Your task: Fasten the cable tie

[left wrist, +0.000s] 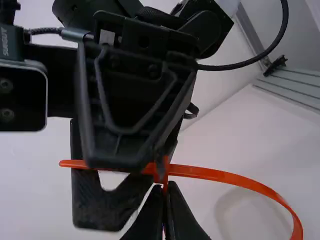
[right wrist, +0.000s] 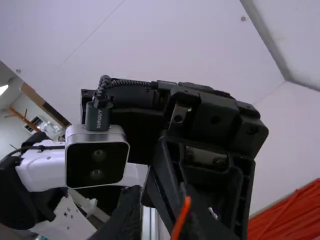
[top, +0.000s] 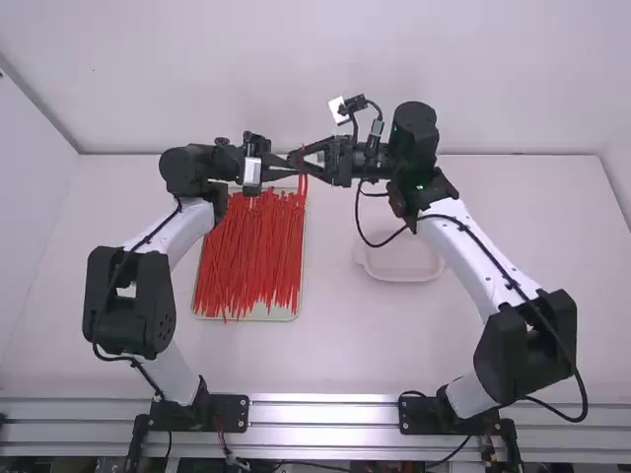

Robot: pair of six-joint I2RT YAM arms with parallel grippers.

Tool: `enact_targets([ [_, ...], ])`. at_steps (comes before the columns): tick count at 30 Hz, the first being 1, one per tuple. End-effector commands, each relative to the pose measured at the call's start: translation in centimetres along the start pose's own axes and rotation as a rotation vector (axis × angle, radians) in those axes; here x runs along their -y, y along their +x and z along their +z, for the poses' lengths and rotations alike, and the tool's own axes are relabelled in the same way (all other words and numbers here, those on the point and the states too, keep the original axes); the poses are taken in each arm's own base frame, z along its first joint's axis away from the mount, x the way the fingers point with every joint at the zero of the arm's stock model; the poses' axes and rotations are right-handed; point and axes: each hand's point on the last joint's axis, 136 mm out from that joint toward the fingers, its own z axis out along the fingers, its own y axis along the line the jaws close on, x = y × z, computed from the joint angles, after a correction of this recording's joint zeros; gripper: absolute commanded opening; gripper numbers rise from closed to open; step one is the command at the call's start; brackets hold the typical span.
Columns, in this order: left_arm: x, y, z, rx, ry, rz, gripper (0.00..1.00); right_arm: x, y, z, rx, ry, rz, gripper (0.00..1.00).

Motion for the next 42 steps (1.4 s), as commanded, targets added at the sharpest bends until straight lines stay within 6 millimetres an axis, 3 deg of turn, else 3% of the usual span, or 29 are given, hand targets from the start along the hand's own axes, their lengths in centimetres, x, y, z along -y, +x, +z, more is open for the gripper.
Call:
enact_targets([
  [1, 0.3, 0.0, 0.3, 0.005, 0.005, -0.012, 0.02, -0.5, -0.8, -0.2, 0.008, -0.006, -0.022, 0.06],
  [8, 0.3, 0.0, 0.3, 0.006, 0.006, -0.012, 0.02, -0.5, -0.7, -0.2, 0.005, -0.007, -0.019, 0.0],
  [23, 0.4, 0.1, 0.3, 0.005, 0.006, -0.05, 0.02, 0.0, -1.2, -0.2, 0.032, 0.024, -0.065, 0.0],
  [35, 2.1, 1.4, 0.4, 0.006, 0.003, -0.095, 0.02, 0.3, -1.5, -0.2, 0.05, 0.047, -0.088, 0.0],
  [42, 2.0, 2.0, 0.3, 0.008, -0.033, -0.132, 0.02, 0.4, -1.5, -0.2, 0.048, 0.049, -0.108, 0.0],
])
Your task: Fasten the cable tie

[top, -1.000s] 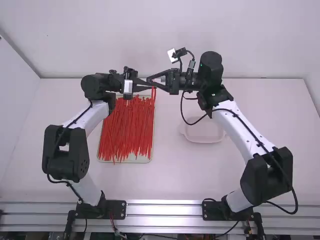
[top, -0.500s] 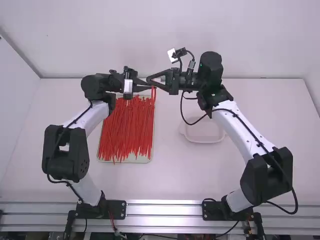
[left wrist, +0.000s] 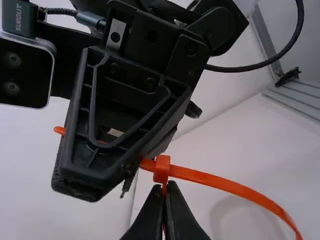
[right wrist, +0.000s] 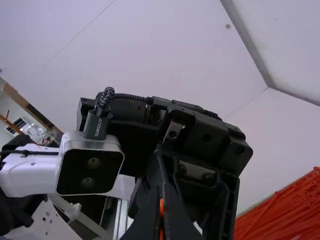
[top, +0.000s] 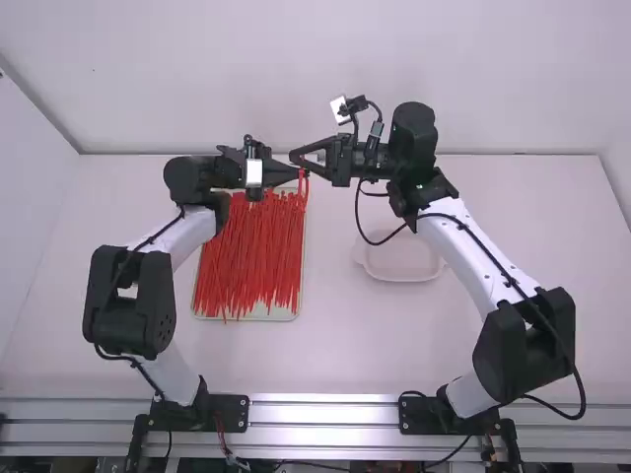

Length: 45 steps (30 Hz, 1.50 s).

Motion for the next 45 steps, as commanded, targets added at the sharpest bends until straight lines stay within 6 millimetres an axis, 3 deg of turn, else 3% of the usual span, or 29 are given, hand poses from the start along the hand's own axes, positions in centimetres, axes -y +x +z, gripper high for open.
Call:
enact_targets([
  [1, 1.4, 0.8, 0.1, -0.005, 0.032, -0.043, 0.02, -0.8, -1.3, -0.2, 0.027, -0.001, -0.052, 0.0],
  [25, 2.3, 2.9, -0.1, -0.02, 0.026, -0.193, 0.02, -0.5, -1.7, -0.7, 0.036, 0.01, -0.049, 0.0],
  [38, 3.4, 4.8, -0.2, -0.032, 0.026, -0.258, 0.02, -1.0, -2.3, -0.7, 0.055, -0.004, -0.051, 0.0],
  [45, 4.1, 6.9, -0.4, -0.054, -0.028, -0.31, 0.02, -1.0, -2.3, -0.7, 0.055, -0.004, -0.051, 0.0],
])
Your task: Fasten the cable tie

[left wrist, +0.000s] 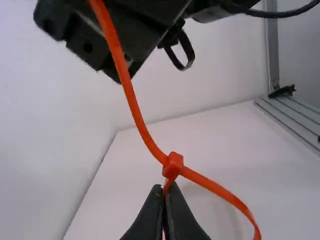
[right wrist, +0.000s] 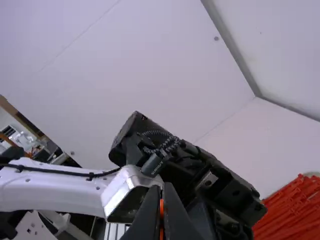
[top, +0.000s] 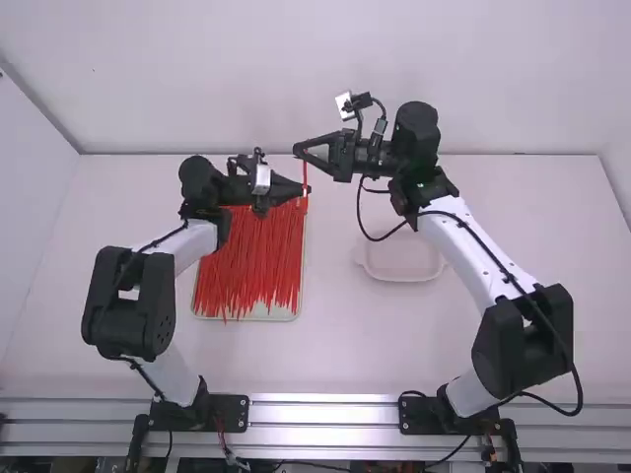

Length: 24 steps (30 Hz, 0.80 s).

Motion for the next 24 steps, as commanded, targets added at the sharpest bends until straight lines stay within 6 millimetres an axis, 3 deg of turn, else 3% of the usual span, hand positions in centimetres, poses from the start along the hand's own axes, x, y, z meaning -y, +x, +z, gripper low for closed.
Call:
enact_targets([
  [1, 1.3, 1.6, 0.0, -0.008, 0.02, -0.018, 0.02, -1.9, -1.6, -0.4, 0.022, -0.027, -0.048, 0.0],
  [24, 5.5, 7.4, -0.5, -0.057, 0.008, -0.165, 0.02, -2.4, -2.2, -0.4, 0.041, -0.041, -0.085, 0.0],
])
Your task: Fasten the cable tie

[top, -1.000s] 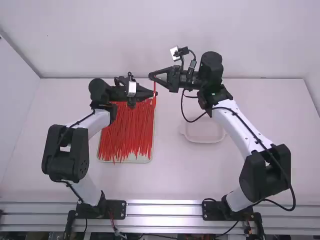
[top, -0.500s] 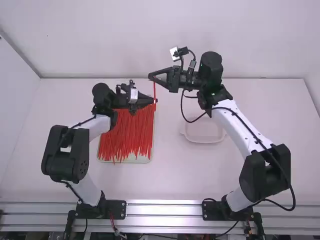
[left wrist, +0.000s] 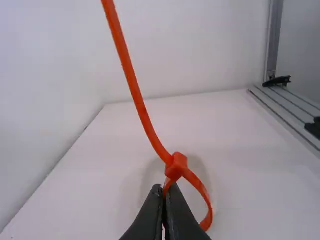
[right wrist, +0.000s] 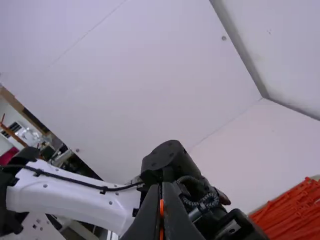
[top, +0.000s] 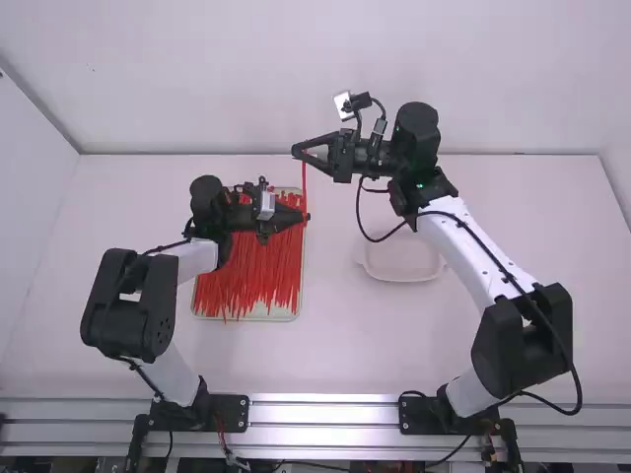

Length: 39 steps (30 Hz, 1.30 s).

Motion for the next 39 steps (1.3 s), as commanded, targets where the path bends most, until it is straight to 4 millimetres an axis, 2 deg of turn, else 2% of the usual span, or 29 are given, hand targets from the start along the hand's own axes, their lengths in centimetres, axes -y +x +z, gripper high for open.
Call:
enact_targets([
  [1, 1.9, 2.1, 0.1, -0.009, 0.026, -0.055, 0.02, -2.0, -2.2, -0.4, 0.042, -0.016, -0.078, 0.0],
  [7, 2.6, 2.8, 0.0, -0.014, 0.024, -0.085, 0.02, -1.5, -2.5, -0.4, 0.063, 0.009, -0.077, 0.0],
  [12, 2.6, 2.6, 0.0, -0.01, 0.027, -0.08, 0.02, -1.6, -2.5, -0.4, 0.063, 0.006, -0.081, 0.0],
  [14, 2.5, 2.5, 0.0, -0.008, 0.026, -0.082, 0.02, -1.7, -2.5, -0.4, 0.058, 0.002, -0.096, 0.07],
  [15, 2.5, 2.2, 0.0, -0.004, 0.025, -0.079, 0.02, -1.5, -2.5, -0.6, 0.057, 0.008, -0.126, 0.25],
  [17, 2.4, 2.0, 0.0, -0.001, 0.026, -0.076, 0.02, -1.0, -2.5, -0.9, 0.056, 0.023, -0.161, 0.37],
  [18, 2.4, 1.9, 0.0, 0.0, 0.025, -0.07, 0.02, -0.5, -2.3, -1.3, 0.05, 0.041, -0.179, 0.47],
  [19, 2.4, 1.9, 0.0, 0.0, 0.024, -0.067, 0.02, -0.2, -2.3, -1.5, 0.048, 0.05, -0.187, 0.5],
  [21, 2.3, 1.7, 0.0, 0.003, 0.024, -0.067, 0.02, 1.2, -2.2, -2.7, 0.043, 0.094, -0.188, 0.62],
  [22, 2.3, 1.6, 0.0, 0.006, 0.023, -0.064, 0.02, 2.1, -2.2, -3.6, 0.041, 0.123, -0.17, 0.76],
  [25, 2.2, 1.2, 0.0, 0.011, 0.022, -0.055, 0.02, 4.1, -2.0, -5.7, 0.037, 0.189, -0.119, 0.93],
  [27, 2.1, 0.9, 0.0, 0.015, 0.018, -0.046, 0.02, 5.3, -1.6, -7.0, 0.03, 0.227, -0.085, 1.0],
  [32, 2.0, 0.2, 0.0, 0.026, 0.015, -0.038, 0.02, 7.5, 0.2, -9.6, -0.009, 0.307, 0.006, 0.98],
  [34, 1.6, 0.1, 0.0, 0.028, -0.009, -0.046, 0.02, 7.8, 0.9, -9.9, -0.023, 0.319, 0.058, 0.98],
  [36, 1.4, -0.1, 0.0, 0.03, -0.018, -0.044, 0.02, 7.8, 1.6, -9.8, -0.037, 0.321, 0.096, 0.98],
  [39, 0.9, -0.8, 0.0, 0.04, -0.035, -0.047, 0.02, 7.1, 3.4, -8.3, -0.097, 0.293, 0.108, 0.98],
])
